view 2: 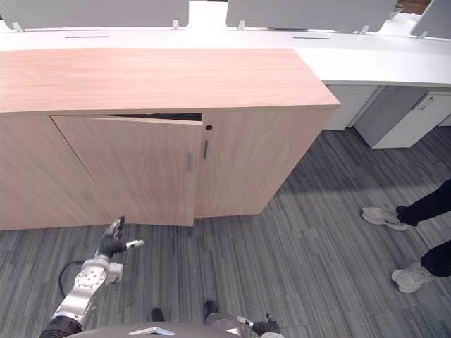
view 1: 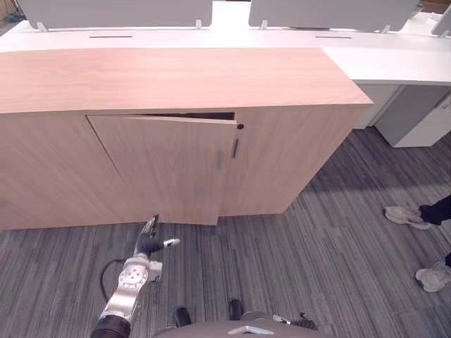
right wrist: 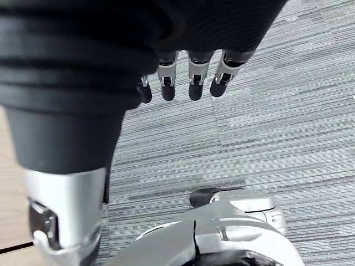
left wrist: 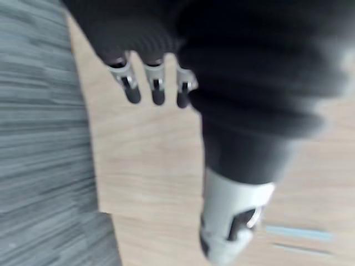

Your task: Walk over to the cabinet, pick up the folder, carry it to the office cabinet, place the folder inside the office cabinet, then close the office cabinet door

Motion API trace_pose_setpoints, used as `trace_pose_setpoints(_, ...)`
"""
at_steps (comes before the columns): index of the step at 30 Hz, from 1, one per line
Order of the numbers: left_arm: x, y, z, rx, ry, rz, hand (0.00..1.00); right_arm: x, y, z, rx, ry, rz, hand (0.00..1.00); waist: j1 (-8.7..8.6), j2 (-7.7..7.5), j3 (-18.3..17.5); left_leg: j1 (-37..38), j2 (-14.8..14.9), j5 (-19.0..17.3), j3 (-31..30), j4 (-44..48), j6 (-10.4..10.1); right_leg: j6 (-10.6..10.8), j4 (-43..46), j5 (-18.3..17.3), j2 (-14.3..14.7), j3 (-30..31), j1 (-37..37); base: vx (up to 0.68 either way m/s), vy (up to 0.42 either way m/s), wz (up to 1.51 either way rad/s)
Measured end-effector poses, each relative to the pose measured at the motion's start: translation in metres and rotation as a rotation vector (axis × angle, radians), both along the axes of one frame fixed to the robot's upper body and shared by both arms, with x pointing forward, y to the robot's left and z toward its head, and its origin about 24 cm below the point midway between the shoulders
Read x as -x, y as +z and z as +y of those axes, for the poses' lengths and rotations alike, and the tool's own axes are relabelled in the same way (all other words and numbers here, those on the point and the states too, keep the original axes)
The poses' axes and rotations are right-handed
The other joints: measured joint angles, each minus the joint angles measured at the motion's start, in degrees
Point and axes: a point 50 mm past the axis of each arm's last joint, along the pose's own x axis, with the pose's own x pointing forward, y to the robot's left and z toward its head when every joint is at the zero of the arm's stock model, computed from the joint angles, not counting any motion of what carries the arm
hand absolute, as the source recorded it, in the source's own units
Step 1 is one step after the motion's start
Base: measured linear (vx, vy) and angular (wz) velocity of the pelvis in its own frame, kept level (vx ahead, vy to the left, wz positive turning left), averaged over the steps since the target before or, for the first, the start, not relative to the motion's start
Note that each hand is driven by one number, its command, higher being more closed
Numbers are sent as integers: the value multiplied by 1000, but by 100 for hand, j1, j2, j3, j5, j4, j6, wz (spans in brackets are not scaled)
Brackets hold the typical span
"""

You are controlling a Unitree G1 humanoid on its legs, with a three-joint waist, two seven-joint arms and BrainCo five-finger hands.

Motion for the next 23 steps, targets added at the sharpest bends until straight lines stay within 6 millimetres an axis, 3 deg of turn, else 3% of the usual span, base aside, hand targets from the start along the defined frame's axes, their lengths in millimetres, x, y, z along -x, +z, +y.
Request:
trace_pose_setpoints(5,38,-34,17,-38,63,218,0,-3,0,0,-1,-5,-4,0,84,-15,-9,18,-77,-20,-27,1,25,57,6,59,-54,-16,34,46,33,4)
trace_pose_setpoints(10,76,-55,29,-37,126,396,0,-10,0,-1,-6,-8,-3,0,126,-13,-7,115,-107,-39,-31,2,60,81,-17,125,-60,-46,169,78,-2,5)
trace_pose_setpoints(14,85,-61,26,-31,131,436,0,-19,0,-1,-8,-6,-11,0,224,11,14,173,-96,-40,-35,2,58,70,-26,115,-45,-99,234,17,-30,3)
trace_pose_setpoints(23,100,-71,11,-6,110,522,0,-28,2,-1,-8,-1,-28,0,235,65,100,359,-62,-76,-80,-2,6,51,58,-48,-44,-150,379,-56,-22,2)
